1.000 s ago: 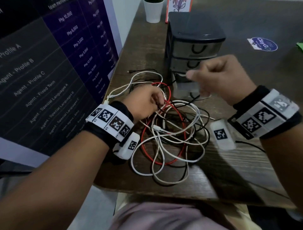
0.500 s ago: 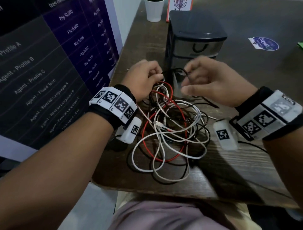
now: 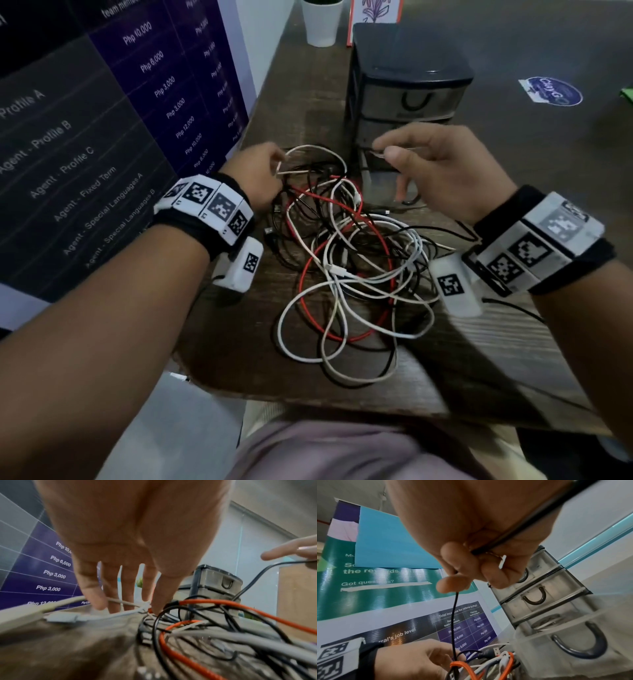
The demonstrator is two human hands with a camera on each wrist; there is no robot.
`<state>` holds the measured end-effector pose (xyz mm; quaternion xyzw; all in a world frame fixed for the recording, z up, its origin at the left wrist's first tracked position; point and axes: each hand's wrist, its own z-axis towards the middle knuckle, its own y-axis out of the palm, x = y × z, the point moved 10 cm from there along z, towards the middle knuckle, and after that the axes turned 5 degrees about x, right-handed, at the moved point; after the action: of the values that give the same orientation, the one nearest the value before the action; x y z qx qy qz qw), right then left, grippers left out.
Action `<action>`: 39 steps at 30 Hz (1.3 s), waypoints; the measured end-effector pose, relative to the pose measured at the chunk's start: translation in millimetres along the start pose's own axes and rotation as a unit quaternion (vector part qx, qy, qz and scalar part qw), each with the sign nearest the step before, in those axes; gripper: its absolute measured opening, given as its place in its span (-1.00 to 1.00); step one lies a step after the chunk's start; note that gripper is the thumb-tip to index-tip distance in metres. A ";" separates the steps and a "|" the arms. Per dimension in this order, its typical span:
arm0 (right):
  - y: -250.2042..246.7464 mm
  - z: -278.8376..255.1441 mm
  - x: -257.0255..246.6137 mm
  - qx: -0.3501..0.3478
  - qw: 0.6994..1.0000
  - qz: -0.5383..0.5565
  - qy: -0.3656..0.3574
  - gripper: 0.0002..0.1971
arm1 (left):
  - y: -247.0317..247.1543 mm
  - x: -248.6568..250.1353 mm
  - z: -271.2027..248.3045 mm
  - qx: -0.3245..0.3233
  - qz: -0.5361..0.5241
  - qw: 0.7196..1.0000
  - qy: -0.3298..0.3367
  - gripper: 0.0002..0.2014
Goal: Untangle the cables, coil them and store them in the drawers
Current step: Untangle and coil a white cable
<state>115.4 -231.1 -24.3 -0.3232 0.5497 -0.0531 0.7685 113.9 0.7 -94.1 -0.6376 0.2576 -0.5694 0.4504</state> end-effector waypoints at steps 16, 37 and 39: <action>14.3 1.9 33.2 -0.073 0.984 -0.154 0.053 -0.84 | -31.4 11.4 -6.0 0.063 -0.127 0.989 -0.047 -0.88; 1.5 29.1 41.6 0.061 0.993 -0.067 0.069 -0.64 | -85.3 144.7 -61.6 0.008 -0.335 0.910 0.243 -0.80; 7.8 30.5 41.2 0.057 0.995 -0.041 0.073 -0.65 | -84.0 146.8 -62.5 0.006 -0.366 0.900 0.237 -0.80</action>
<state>156.1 -229.6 -56.4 -0.2965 0.5867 -0.1390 0.7407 70.6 -101.6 47.9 -0.5303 0.1018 -0.8301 0.1393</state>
